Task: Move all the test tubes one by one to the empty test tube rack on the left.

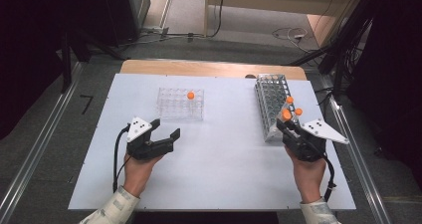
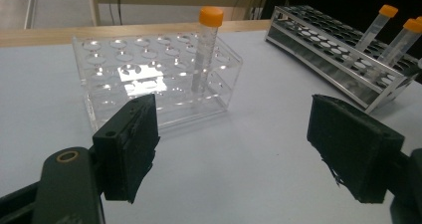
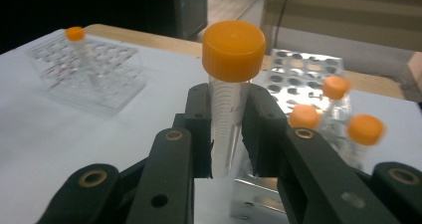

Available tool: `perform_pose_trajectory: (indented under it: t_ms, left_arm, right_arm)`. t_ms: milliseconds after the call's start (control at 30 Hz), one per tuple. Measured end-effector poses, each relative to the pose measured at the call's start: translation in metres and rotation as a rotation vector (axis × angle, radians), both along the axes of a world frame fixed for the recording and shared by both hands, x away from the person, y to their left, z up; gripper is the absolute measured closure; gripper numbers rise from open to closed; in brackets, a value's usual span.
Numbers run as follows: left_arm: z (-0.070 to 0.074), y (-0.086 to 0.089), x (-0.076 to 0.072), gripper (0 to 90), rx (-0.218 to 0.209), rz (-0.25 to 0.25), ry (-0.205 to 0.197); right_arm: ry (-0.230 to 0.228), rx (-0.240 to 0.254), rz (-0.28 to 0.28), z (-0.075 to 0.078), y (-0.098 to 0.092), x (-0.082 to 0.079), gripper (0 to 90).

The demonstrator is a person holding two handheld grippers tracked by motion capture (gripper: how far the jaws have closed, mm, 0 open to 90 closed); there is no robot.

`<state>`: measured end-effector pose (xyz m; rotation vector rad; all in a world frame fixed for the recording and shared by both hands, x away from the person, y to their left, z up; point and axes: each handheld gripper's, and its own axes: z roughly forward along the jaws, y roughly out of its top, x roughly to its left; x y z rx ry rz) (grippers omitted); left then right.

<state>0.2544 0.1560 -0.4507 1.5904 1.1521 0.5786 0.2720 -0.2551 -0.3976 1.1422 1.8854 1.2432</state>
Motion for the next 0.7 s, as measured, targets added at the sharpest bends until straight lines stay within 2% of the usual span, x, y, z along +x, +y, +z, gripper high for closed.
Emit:
perform_pose_trajectory:
  t_ms: [300,700]
  left_arm:
    - [0.001,-0.002,-0.001,20.4,-0.006,-0.008,-0.006]
    - [0.004,-0.006,-0.004,20.7,-0.001,-0.020,-0.025]
  right_arm:
    - [0.068,-0.009,0.153,-0.020,0.043,0.008,72.4]
    - [0.103,-0.038,0.262,-0.032,0.095,0.016,72.4]
